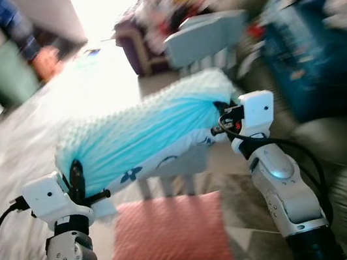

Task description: Move the pillow to the sofa

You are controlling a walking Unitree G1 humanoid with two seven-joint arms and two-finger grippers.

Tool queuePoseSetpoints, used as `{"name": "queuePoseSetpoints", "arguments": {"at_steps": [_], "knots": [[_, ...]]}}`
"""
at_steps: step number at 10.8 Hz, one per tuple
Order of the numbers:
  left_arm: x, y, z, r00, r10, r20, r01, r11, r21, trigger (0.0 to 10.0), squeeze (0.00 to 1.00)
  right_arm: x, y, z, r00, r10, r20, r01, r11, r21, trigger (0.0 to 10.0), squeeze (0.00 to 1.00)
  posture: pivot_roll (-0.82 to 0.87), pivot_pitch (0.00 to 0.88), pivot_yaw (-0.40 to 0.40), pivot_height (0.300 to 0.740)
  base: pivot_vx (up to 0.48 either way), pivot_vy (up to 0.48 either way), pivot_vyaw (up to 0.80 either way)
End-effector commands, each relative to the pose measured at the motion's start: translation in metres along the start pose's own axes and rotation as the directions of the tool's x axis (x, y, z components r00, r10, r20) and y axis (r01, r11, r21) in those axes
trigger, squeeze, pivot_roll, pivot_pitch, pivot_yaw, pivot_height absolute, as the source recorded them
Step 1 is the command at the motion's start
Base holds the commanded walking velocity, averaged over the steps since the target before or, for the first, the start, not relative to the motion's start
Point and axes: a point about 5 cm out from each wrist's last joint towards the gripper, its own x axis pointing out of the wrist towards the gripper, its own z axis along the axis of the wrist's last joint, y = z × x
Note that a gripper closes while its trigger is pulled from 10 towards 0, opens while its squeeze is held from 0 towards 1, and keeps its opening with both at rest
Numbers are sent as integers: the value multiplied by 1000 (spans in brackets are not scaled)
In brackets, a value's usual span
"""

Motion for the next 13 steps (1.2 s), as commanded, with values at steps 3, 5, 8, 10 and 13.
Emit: {"name": "queuePoseSetpoints", "arguments": {"at_steps": [3, 5, 8, 10, 13], "knots": [[3, 10, 0, 998, 55, -17, -54, 995, 87, 10000, 0, 4, -9, 8, 999, -25, 32, 26, 999, -25, 10000, 0, -142, 0, 80, 740, 0, 0, 0], [3, 14, -2, 994, 103, -40, -99, 991, 94, 10000, 0, 3, -13, 2, 999, -45, -14, 45, 999, -22, 10000, 0, -144, 3, 80, 740, 0, 0, 0], [-4, 17, -8, 996, 68, -50, -70, 997, -43, 10000, 0, 3, -24, -9, 981, -161, -106, 156, 987, -47, 10000, 0, -142, 17, 79, 740, 0, 0, 0], [-5, 23, -7, 992, 117, -45, -120, 990, -69, 10000, 0, 6, -15, -8, 996, -71, -61, 71, 998, -1, 10000, 0, -142, 23, 76, 740, 0, 0, 0], [-2, 24, -12, 984, 148, -99, -153, 987, -43, 10000, 0, 3, -12, -16, 990, -41, -135, 45, 999, 28, 10000, 0, -143, 33, 75, 740, 0, 0, 0]]}}
